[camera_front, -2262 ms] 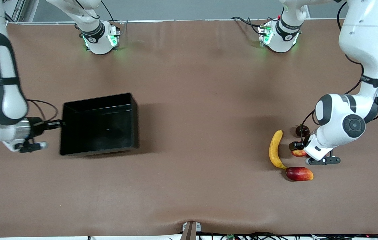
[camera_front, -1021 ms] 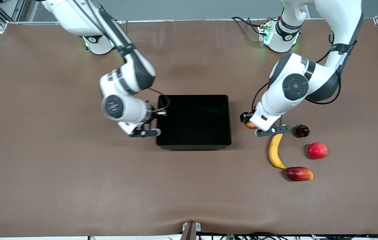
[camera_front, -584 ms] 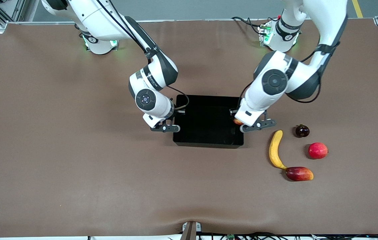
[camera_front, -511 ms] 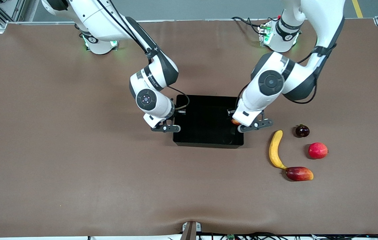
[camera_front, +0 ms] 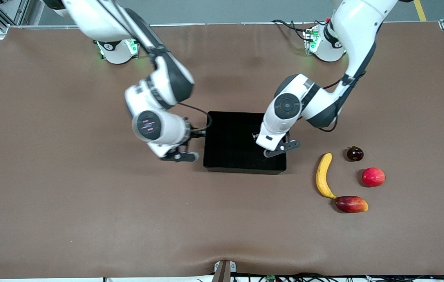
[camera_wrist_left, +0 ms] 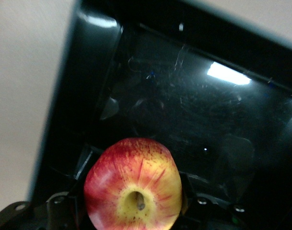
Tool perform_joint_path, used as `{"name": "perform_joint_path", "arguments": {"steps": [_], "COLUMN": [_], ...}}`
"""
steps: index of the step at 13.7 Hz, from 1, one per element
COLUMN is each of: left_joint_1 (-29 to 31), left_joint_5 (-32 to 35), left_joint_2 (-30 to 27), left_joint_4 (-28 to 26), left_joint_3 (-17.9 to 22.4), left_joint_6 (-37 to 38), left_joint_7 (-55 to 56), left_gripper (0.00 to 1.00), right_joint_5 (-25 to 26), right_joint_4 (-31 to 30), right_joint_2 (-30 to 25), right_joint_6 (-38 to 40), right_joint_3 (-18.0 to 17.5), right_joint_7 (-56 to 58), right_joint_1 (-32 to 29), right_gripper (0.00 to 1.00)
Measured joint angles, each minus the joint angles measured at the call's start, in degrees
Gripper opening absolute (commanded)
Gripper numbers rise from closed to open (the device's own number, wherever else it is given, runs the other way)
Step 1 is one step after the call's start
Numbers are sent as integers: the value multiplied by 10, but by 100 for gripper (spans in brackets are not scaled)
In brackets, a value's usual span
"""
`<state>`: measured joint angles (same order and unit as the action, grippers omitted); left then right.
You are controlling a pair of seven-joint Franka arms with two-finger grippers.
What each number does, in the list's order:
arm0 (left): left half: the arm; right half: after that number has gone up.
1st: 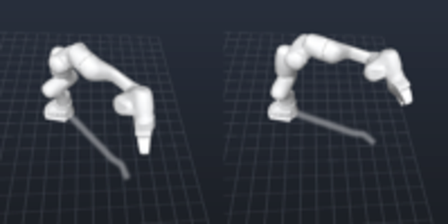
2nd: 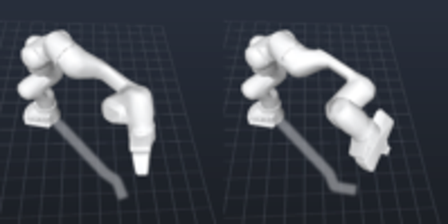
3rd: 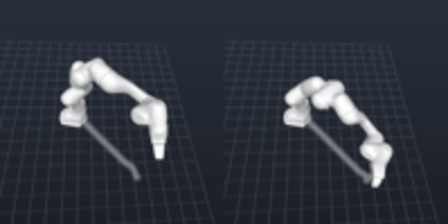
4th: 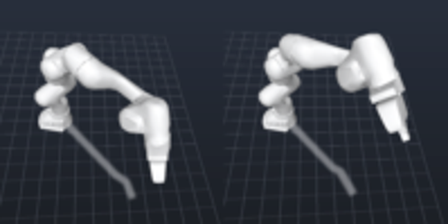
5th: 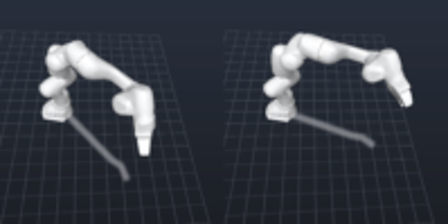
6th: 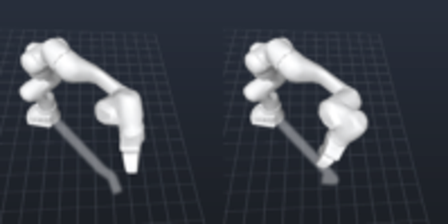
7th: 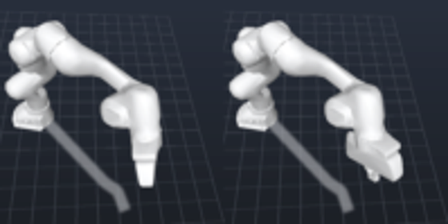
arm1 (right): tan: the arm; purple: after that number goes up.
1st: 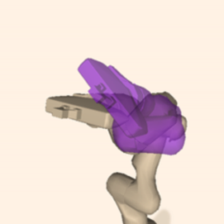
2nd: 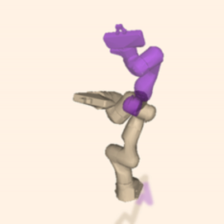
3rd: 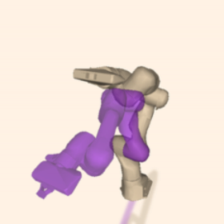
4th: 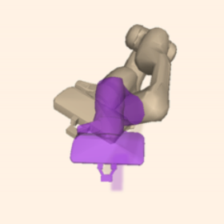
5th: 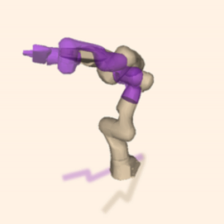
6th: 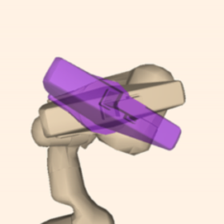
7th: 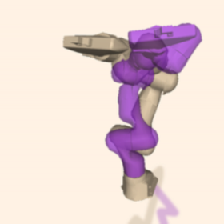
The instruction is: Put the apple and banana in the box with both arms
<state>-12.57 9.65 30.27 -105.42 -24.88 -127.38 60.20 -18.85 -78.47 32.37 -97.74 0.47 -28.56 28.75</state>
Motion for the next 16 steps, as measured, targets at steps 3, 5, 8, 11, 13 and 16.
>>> {"name": "perform_joint_path", "arguments": {"steps": [3,5,8,11,13,16], "left_joint_1": [-4,-3,-1,4,6,9], "left_joint_5": [10,11,11,11,11,11], "left_joint_2": [26,38,45,43,25,-36], "left_joint_4": [-5,-7,-7,-1,14,74], "left_joint_3": [1,3,4,4,3,3], "left_joint_6": [-14,-18,-20,-20,0,107], "left_joint_7": [18,18,19,20,20,17], "left_gripper": [0,0,100,100,100,100], "right_joint_5": [21,83,160,172,172,172], "right_joint_4": [35,39,40,39,39,29], "right_joint_2": [-36,-70,-116,-154,-182,-226], "right_joint_6": [56,61,82,134,155,185], "right_joint_3": [2,2,3,11,12,14], "right_joint_7": [14,17,18,24,79,159], "right_joint_1": [-61,-83,-88,-117,-157,-219], "right_gripper": [100,100,100,100,100,100]}}
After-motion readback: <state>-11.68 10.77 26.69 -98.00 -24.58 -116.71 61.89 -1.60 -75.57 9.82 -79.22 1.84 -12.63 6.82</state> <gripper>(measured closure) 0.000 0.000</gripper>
